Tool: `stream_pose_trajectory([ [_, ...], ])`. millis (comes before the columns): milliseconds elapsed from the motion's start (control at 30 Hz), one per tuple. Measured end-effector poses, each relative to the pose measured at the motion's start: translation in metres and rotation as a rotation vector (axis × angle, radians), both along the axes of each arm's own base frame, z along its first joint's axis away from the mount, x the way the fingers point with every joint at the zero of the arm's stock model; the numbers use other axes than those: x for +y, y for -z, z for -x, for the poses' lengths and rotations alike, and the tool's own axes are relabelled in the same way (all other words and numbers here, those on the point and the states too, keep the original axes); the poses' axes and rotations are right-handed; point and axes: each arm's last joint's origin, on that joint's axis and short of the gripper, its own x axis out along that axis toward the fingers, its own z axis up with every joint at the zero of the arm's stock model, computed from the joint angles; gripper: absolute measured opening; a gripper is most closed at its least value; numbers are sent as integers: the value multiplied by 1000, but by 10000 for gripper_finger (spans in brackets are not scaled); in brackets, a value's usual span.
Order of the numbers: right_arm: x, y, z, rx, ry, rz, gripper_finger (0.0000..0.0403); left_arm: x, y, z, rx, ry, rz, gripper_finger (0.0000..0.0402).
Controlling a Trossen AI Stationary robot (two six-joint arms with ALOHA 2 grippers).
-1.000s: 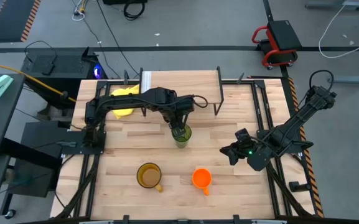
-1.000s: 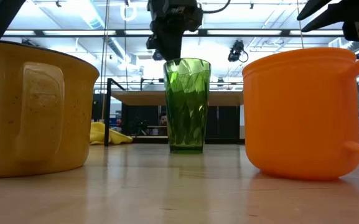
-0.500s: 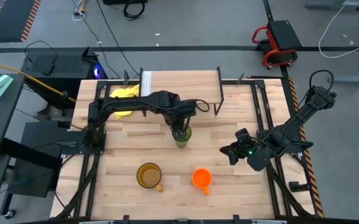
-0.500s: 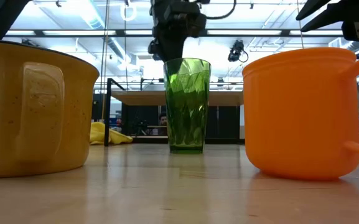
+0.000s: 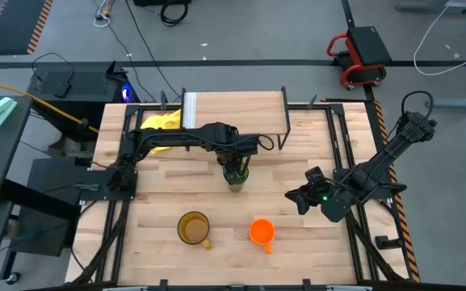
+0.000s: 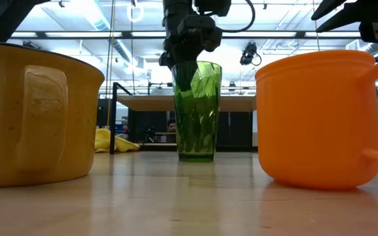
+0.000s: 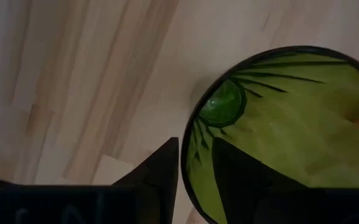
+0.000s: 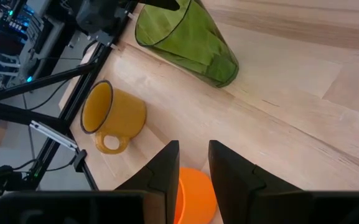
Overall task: Stack small to large cups/mugs on shelf
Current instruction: Put the green cup on the shelf
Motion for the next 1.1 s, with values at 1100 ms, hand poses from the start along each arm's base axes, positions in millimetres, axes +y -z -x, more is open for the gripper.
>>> stream_pose_trajectory([
  [1100,0,0,0,5,-14,19,94,-1,-10,8,63,18,13,12],
])
